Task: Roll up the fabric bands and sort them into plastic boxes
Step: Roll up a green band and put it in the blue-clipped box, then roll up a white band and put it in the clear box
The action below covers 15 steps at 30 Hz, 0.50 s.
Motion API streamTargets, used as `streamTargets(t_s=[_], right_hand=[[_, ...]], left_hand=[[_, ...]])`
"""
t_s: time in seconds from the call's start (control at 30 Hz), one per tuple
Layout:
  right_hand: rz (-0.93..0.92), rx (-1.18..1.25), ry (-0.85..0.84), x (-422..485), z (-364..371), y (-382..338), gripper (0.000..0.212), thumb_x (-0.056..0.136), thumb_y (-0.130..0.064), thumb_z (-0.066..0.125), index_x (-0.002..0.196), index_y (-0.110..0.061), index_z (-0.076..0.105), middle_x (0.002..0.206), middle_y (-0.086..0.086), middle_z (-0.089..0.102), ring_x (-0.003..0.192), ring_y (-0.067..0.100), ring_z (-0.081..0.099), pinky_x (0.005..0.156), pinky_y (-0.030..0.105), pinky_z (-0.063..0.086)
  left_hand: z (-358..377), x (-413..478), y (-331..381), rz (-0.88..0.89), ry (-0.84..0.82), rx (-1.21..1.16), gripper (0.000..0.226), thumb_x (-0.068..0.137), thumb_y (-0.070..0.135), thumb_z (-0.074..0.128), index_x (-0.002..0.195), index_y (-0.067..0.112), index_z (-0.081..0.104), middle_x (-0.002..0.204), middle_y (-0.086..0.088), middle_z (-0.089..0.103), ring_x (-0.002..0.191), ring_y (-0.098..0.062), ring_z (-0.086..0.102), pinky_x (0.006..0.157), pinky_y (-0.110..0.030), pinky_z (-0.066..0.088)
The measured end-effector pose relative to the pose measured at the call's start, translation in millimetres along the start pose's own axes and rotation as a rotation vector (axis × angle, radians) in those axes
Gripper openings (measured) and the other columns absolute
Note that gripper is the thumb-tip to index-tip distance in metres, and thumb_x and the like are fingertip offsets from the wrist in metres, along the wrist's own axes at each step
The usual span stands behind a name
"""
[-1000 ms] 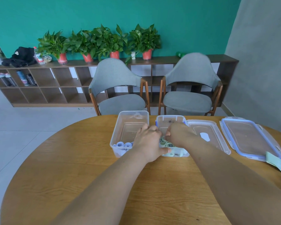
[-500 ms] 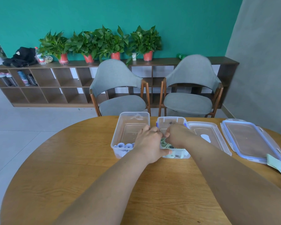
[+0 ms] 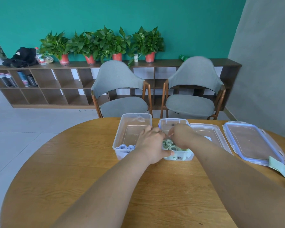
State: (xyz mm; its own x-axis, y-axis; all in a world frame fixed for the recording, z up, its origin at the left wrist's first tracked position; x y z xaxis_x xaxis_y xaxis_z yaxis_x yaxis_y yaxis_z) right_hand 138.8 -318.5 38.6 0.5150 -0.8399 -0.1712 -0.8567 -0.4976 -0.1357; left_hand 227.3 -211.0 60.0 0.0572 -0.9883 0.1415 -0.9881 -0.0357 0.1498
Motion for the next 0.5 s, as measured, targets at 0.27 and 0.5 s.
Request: streamTargets(t_s=[0.27,0.5], right_hand=[[-0.003,0.129,0.135,-50,-53,10,0.035,0.101,-0.014,0.051,0.117,-0.032,0.076,0.121,-0.003,0.072,0.096,0.021,0.069,0.08,0.032,0.061],[0.048,0.076,0.191,-126,-87,32,0.034,0.103,-0.021,0.049,0.116,-0.036,0.076,0.117,-0.003,0.074,0.103,0.022,0.068,0.089,0.036,0.059]], left_hand=[[-27,-13,16,0.02,-0.001,0.028,0.073,0.085,0.07,0.068,0.142,0.025,0.058,0.138,0.005,0.053,0.13,-0.022,0.037,0.112,-0.039,0.037],[-57,-40,68,0.098,0.015,0.002,0.075,0.088,0.061,0.072,0.15,0.026,0.05,0.151,0.004,0.049,0.14,-0.025,0.033,0.115,-0.041,0.036]])
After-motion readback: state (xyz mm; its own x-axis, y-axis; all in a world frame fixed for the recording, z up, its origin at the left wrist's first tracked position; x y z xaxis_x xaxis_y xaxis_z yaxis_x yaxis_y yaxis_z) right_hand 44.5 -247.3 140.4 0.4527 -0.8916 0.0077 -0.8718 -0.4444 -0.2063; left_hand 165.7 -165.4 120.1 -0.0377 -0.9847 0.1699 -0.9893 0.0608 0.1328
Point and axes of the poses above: each hand's wrist, its own x-axis towards the middle knuckle, its own z-axis out of the palm, y = z × x, the point moved 8 cm from there along x, towards the middle knuckle
